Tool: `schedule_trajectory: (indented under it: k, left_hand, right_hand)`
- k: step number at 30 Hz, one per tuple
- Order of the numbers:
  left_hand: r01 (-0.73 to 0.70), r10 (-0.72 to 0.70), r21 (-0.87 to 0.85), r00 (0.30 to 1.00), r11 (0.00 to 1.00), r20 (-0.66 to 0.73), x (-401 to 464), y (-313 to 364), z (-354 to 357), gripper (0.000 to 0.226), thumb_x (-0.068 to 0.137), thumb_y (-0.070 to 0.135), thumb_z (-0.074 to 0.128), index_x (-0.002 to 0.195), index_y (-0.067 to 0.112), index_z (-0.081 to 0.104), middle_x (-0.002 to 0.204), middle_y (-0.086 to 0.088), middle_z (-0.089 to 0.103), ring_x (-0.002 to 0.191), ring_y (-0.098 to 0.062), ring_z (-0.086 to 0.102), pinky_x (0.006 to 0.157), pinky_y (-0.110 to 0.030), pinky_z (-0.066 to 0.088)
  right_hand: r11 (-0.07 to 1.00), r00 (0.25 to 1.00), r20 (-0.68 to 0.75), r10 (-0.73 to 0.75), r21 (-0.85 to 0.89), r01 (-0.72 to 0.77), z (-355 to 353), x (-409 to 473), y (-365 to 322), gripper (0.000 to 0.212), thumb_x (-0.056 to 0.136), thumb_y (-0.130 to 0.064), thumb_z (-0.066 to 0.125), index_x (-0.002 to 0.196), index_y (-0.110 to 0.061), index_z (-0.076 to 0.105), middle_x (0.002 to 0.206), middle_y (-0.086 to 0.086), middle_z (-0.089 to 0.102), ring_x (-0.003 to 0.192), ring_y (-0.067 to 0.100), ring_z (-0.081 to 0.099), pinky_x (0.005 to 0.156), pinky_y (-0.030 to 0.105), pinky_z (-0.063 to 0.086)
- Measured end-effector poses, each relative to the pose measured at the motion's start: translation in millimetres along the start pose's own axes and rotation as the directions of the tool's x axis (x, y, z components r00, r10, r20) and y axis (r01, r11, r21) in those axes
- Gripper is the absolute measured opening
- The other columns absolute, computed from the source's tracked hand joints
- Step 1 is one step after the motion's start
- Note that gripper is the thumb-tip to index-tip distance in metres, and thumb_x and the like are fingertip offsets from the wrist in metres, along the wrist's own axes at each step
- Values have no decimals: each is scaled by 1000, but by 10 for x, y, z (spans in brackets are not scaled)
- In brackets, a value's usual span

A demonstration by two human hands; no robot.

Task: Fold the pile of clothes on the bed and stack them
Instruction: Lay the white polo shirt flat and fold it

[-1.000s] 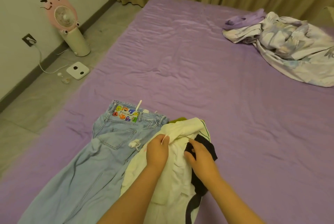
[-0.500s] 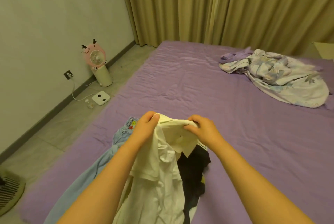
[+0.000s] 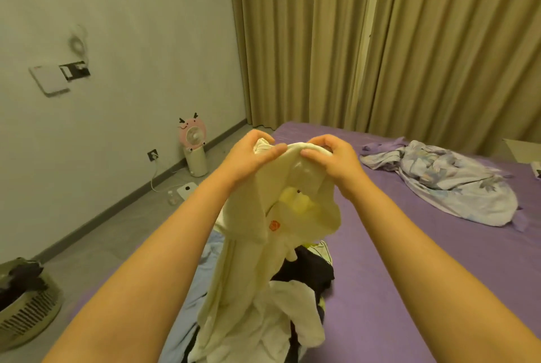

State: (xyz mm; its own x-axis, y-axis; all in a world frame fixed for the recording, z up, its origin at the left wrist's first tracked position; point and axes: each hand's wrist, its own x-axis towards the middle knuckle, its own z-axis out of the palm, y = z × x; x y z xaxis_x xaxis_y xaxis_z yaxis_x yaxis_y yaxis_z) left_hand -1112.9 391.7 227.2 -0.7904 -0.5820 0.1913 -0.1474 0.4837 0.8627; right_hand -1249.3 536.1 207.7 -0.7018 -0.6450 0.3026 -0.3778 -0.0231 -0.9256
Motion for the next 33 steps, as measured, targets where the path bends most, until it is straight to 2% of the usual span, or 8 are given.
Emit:
schedule_trajectory:
  k: [3,7,12,16,20,23,28,33]
  left_hand:
    - [-53,53,1,997,999,53,-175,293,-6,27,82,38,72,96,16,70,88,7,66,84,-10,60,74,-24,46]
    - [-92,93,-67,996,994,11,-407,541,46,23,84,32,71,79,10,70,73,1,57,70,-10,50,66,-26,40]
    - [-120,124,-41,985,992,121,-607,736,194,12,87,20,69,90,8,68,81,-2,61,78,-14,55,68,-27,44]
    - [-144,125,55,956,988,264,-742,953,388,35,82,31,73,87,-3,66,72,-6,52,66,-15,48,60,-31,38]
    - [-172,179,-58,970,983,162,-843,1226,493,30,84,30,71,74,2,66,62,2,44,60,-12,40,58,-27,29]
    - [-172,199,-186,971,967,134,-892,1433,473,28,83,32,72,73,9,59,68,-4,42,62,-16,40,59,-29,31]
    - [-152,205,-276,964,949,172,-1030,1586,459,28,83,33,72,78,10,58,75,-9,44,67,-21,43,60,-30,35]
    - [18,67,-356,972,934,225,-1261,1362,672,30,86,31,70,84,1,65,74,-11,59,66,-23,56,60,-31,46]
  right_hand:
    - [997,1000,-8,-10,76,10,-187,-147,-240,13,77,-31,77,82,-30,64,81,-7,67,67,1,64,52,16,48]
    - [987,999,35,7,157,-13,-469,-374,-363,14,81,-17,74,92,-22,66,88,5,70,77,15,67,65,31,57]
    - [977,998,-13,-57,205,58,-693,-664,-460,12,81,-9,73,79,-21,70,72,-5,71,68,7,66,58,20,52]
    - [978,998,-29,-60,201,65,-860,-898,-549,9,80,-13,73,81,-21,70,76,-4,72,69,7,66,58,20,51]
    - [990,998,66,9,138,-18,-1098,-1295,-540,26,79,-18,76,104,-21,67,99,-1,73,92,11,69,74,24,56]
    - [989,983,119,141,30,-146,-1235,-1693,-398,22,82,-16,73,103,-22,69,101,-3,73,95,13,69,74,22,55]
    - [948,968,-61,242,226,-223,-1453,-2237,-436,26,92,-16,59,115,-6,60,111,10,69,96,22,66,82,35,52]
    - [955,950,-181,253,207,-214,-1683,-2692,-777,26,95,-18,53,112,1,51,88,8,57,78,20,55,64,29,44]
